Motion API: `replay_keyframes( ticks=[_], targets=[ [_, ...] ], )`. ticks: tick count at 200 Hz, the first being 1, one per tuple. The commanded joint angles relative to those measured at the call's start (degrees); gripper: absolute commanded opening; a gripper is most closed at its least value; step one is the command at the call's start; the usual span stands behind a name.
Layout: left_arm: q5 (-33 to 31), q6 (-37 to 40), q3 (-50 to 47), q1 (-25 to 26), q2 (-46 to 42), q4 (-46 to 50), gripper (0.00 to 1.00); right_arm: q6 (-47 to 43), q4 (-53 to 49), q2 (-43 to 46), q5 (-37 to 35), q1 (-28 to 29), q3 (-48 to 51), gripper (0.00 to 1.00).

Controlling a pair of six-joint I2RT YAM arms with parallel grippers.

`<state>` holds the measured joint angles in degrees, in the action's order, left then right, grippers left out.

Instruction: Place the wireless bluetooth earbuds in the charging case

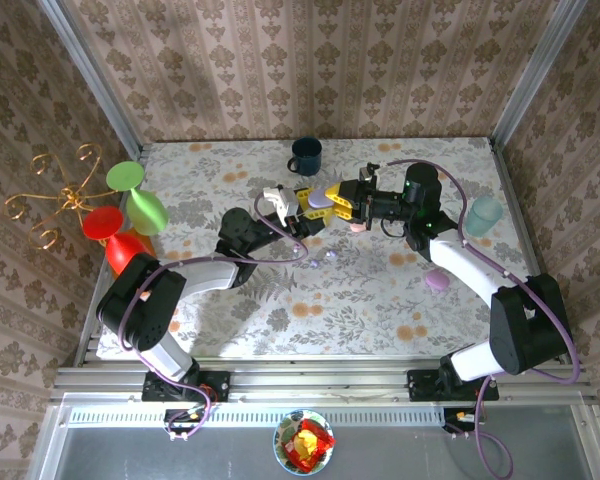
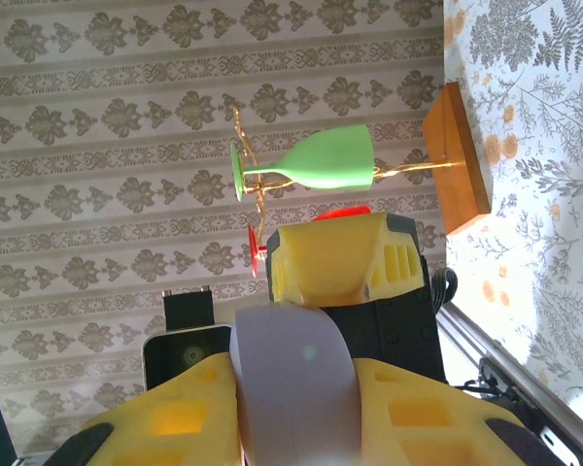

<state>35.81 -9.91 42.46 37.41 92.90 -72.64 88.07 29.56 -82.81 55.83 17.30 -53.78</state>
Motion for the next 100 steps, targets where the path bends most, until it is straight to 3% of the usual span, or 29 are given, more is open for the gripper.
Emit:
replay_keyframes(
  ticks=[1, 35, 43, 55, 66, 100],
  targets=[
    [2.7, 0.2, 0.6, 0.2, -0.8, -2.2, 0.38, -1.1, -1.0, -1.0, 0.3, 0.1, 0.5, 0.00],
    [3.7, 0.5, 0.4, 0.2, -1.0, -2.1, 0.35, -3.4, -4.4, -0.9, -0.2, -0.2, 0.0, 0.01],
    [4.2, 0.8, 0.3, 0.2, -1.1, -2.2, 0.35, -4.3, -5.5, -0.6, -0.4, -0.4, -0.3, 0.09],
    [4.2, 0.5, 0.1, 0.2, -1.3, -2.0, 0.35, -6.8, -6.2, 0.2, -0.6, -1.0, -0.6, 0.35],
    [4.2, -0.5, 0.0, 0.0, -1.4, -2.1, 0.35, -10.6, -10.5, 1.1, -0.9, -1.9, -1.5, 0.49],
    [5.4, -4.1, -0.9, -0.4, -2.0, -2.0, 0.35, -24.2, -18.9, 5.7, -4.5, -4.6, -2.6, 0.66]
  ],
)
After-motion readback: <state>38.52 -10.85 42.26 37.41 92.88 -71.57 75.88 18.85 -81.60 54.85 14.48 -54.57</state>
